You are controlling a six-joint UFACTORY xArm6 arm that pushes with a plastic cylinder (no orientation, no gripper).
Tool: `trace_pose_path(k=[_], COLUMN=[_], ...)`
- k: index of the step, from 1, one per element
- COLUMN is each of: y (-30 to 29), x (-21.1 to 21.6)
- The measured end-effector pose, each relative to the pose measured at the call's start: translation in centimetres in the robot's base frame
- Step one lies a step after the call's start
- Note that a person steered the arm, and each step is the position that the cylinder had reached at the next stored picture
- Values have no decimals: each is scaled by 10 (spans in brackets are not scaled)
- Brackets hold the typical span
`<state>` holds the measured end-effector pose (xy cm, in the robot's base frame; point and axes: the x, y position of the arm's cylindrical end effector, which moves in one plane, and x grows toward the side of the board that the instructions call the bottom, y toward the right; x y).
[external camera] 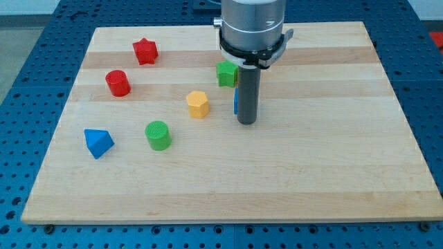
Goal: Push the blue cube to the center of the board
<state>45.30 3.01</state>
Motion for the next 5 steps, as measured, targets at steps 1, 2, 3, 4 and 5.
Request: trace_pose_path(k=[1,2,3,4,5], y=[28,26,8,5,-1], x=[-2,-15,-19,-11,9])
